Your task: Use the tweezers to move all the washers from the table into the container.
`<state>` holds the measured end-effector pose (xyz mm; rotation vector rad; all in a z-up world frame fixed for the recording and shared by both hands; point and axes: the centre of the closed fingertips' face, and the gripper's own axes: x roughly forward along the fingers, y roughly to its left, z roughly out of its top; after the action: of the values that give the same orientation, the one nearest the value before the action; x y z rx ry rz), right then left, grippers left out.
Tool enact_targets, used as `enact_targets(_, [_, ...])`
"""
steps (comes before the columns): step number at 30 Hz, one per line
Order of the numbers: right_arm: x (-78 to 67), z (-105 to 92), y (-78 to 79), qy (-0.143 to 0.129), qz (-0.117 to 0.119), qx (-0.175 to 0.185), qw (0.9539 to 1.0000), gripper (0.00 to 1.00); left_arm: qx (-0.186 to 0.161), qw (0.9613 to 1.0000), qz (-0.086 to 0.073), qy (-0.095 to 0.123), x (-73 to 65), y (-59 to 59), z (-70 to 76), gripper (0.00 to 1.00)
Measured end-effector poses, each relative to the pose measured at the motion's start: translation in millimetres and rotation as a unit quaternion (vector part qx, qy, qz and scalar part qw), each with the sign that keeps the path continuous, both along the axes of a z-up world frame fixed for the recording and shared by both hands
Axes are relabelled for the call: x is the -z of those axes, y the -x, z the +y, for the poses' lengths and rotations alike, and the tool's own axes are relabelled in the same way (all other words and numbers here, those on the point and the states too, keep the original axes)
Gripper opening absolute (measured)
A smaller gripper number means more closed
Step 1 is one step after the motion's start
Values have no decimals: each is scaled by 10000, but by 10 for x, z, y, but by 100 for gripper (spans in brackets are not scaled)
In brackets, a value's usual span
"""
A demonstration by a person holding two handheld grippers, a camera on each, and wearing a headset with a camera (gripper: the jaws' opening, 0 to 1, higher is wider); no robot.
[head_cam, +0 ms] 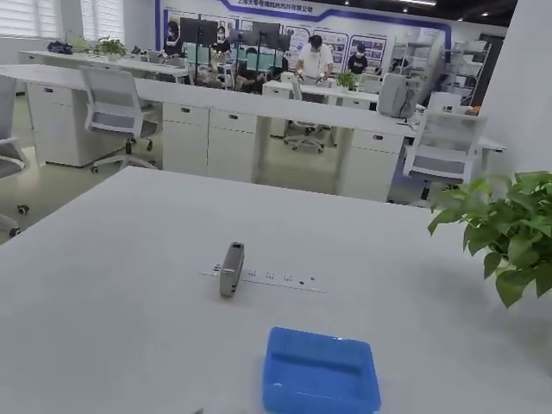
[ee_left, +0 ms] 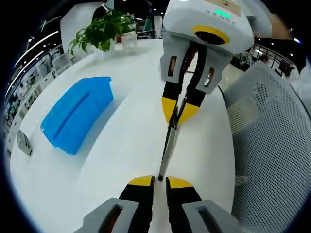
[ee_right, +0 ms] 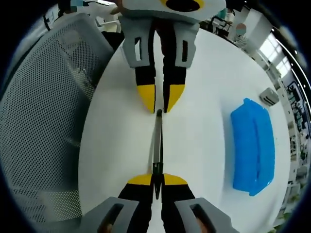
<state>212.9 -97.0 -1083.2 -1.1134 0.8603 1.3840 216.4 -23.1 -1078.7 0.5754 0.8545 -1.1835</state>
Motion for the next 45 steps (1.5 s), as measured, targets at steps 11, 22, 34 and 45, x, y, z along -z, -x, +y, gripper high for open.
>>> enact_targets(11, [19,26,-136,49,-340,472,9983,6,345,9983,-297,-364,-6,6,-3,0])
enact_targets(22, [-127,26,-5,-1068,176,2222,9690,19,846,9898,-723,-891,23,-39,30,0])
enact_targets(34, [-957,-329,41,-3197,-169,4569,8299,50,148,9959,-232,-859,29,-52,71,4])
enact_targets(45, [-1228,-562,72,-3609,-827,4836,7931,92,-1552,9871,-199,326,-370,-35,269,30])
